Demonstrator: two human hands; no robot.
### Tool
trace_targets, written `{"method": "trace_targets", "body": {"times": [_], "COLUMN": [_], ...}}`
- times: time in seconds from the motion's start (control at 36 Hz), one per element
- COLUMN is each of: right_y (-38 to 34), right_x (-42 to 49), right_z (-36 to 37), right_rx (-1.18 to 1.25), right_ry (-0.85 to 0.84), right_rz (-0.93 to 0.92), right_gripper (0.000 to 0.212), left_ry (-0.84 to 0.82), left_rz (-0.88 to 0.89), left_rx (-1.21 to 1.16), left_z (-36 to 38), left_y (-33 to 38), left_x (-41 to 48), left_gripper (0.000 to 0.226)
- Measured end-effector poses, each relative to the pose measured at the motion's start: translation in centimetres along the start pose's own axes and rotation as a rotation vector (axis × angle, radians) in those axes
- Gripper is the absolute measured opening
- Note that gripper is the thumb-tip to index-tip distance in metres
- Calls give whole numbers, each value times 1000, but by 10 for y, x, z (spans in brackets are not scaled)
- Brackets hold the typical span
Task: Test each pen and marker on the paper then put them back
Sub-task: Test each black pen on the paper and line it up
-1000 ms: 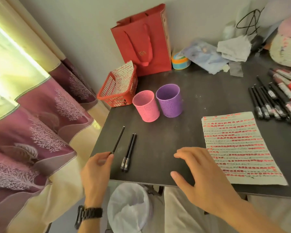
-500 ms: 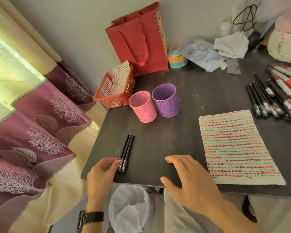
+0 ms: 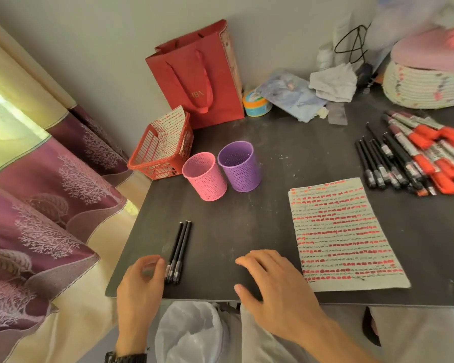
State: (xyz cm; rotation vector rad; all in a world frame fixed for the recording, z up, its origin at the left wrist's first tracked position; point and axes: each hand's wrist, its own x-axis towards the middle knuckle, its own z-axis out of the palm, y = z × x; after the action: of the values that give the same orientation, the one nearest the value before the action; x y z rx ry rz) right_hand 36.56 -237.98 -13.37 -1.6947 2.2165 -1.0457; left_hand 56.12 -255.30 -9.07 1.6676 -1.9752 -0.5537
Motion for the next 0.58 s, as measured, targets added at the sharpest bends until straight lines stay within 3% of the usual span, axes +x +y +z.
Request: {"method": "trace_targets", "body": {"times": [0.17, 0.36, 0.47, 0.53, 0.58], "right_y": [0, 12, 38, 55, 75], "right_x": [2, 1, -2, -2, -3], "right_z": [-1, -40, -91, -116, -138], "right_rx": [-26, 331, 344, 338, 324], "right_ry": [-44, -157, -76, 1, 56], "right_rz": [-32, 141, 186, 236, 294], "right_gripper": [33, 36, 33, 18, 18], "left_ry": [17, -178, -366, -428, -452], "left_rz": [180, 511, 582, 597, 619], "left_rx": [37, -64, -43, -9, 25], "left_z": [17, 61, 91, 107, 123], "left_y": [35, 99, 128, 141, 151], "left_x": [-5, -21, -36, -45, -56], "left_gripper": [15, 23, 24, 33, 44]}}
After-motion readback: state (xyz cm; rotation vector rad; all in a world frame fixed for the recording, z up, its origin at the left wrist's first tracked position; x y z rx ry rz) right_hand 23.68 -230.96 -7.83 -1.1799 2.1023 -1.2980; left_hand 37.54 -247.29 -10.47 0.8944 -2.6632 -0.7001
